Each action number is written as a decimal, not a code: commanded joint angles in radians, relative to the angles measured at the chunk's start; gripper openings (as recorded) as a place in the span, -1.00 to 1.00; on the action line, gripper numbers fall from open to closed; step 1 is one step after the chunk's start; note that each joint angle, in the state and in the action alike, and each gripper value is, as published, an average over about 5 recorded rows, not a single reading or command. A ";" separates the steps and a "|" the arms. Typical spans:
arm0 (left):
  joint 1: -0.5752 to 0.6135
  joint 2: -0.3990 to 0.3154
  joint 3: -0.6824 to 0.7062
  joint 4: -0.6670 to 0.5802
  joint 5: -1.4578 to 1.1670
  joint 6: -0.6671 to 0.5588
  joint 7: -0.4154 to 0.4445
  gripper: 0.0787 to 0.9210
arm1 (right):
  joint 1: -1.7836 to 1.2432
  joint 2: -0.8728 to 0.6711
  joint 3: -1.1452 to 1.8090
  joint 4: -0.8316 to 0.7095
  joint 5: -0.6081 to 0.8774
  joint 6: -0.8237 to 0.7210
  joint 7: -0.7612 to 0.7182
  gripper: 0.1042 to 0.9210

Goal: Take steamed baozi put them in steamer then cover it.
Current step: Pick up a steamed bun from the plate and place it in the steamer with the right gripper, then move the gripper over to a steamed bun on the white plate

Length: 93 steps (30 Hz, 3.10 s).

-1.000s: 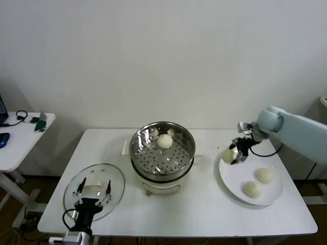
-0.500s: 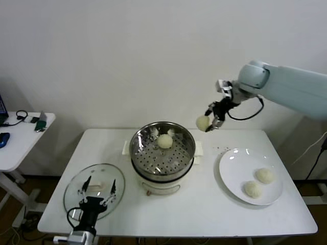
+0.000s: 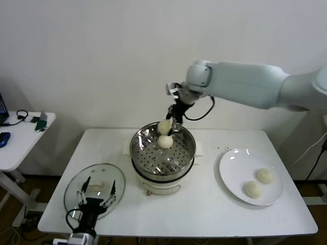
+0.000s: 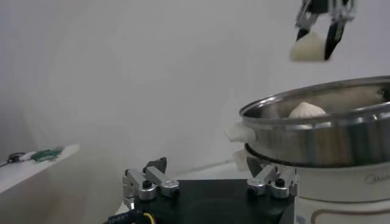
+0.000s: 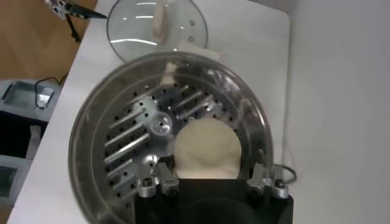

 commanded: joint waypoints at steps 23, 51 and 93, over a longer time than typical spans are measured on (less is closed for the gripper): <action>-0.006 0.011 -0.019 0.023 -0.007 0.002 -0.001 0.77 | -0.180 0.131 0.007 -0.105 -0.077 -0.011 0.002 0.67; 0.002 0.024 -0.062 0.020 -0.075 0.026 0.000 0.77 | 0.164 -0.570 -0.123 0.412 -0.367 0.052 -0.082 0.76; 0.032 -0.002 -0.072 0.033 -0.037 0.056 -0.004 0.77 | -0.584 -0.838 0.383 0.188 -0.830 0.136 -0.115 0.76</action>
